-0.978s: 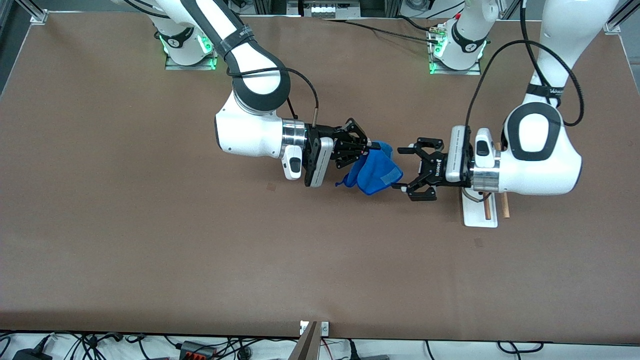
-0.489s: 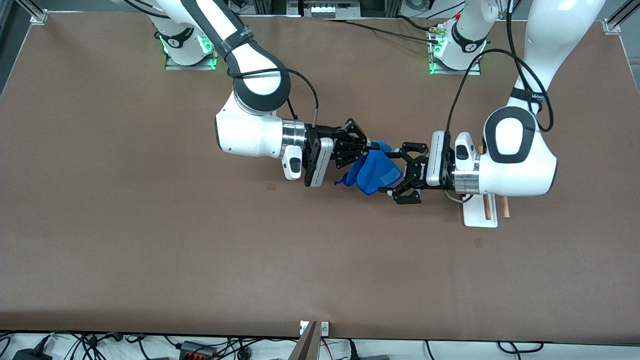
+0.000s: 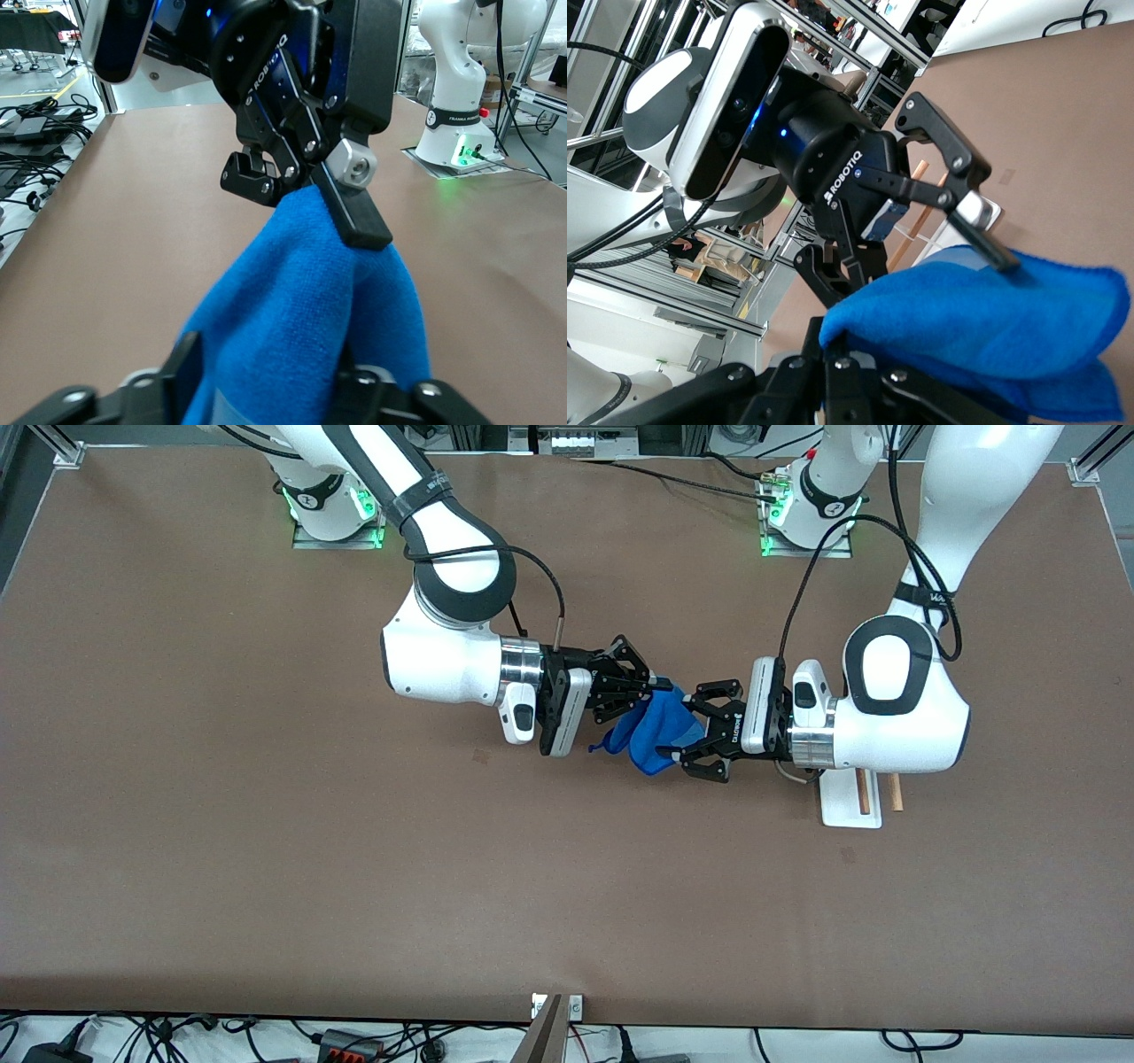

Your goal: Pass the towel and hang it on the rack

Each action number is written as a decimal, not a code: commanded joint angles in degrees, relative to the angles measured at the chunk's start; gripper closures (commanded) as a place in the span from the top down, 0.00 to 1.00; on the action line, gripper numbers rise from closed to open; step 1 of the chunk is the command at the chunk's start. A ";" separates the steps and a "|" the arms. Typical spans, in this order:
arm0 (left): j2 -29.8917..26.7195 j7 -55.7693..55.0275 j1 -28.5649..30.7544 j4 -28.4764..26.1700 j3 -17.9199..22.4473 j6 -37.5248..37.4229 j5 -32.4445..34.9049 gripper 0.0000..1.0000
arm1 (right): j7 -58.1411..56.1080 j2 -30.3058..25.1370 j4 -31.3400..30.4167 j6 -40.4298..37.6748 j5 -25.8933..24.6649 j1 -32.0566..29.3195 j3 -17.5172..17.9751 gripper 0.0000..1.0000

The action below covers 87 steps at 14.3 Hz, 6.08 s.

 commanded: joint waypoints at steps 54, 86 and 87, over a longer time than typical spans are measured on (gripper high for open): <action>-2.18 -55.89 19.08 6.55 0.32 -16.12 54.67 0.07 | 50.63 -6.04 5.71 -40.79 -67.15 -5.07 -34.28 1.00; -0.51 -44.73 24.44 7.34 0.76 -13.04 59.59 1.00 | 51.07 -23.79 -0.86 -37.01 -86.57 -38.21 -0.70 1.00; -0.51 -44.46 24.35 7.43 0.84 -12.78 59.68 1.00 | 51.24 -25.54 -3.14 -36.57 -86.57 -38.21 -0.70 1.00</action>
